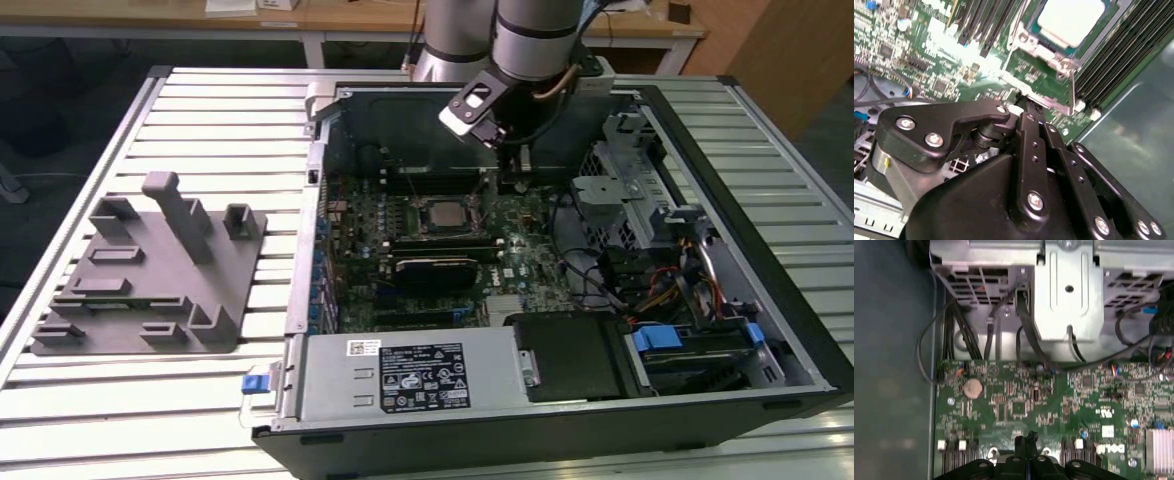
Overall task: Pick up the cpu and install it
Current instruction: 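Close the cpu cover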
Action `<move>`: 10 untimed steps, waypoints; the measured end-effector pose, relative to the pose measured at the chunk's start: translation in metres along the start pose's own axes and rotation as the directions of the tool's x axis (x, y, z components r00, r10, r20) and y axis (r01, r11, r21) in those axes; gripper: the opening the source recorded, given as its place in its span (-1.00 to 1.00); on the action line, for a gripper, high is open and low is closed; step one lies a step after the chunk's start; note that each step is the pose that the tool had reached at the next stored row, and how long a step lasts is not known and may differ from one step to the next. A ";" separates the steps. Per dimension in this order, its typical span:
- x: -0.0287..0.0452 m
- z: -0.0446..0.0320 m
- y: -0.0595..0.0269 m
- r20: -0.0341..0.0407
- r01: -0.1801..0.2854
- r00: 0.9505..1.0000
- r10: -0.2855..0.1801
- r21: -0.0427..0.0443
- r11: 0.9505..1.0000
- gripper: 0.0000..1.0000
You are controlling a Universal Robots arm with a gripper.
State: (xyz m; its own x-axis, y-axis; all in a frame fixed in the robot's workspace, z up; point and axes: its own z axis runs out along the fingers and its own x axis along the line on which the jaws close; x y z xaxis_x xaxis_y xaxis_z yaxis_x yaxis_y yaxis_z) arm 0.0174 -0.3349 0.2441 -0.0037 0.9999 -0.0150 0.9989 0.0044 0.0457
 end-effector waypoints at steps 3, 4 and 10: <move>0.0000 -0.0004 -0.0087 0.000 0.000 1.000 0.000 -0.001 1.000 -0.79; 0.0001 -0.0005 -0.0116 0.000 0.000 1.000 0.000 -0.001 1.000 -0.79; 0.0001 -0.0014 -0.0311 0.000 -0.001 1.000 0.001 -0.004 1.000 -0.79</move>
State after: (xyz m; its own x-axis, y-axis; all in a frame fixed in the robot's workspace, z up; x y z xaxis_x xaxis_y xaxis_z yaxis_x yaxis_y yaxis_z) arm -0.0137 -0.3349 0.2441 -0.0032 0.9999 -0.0151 0.9987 0.0039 0.0499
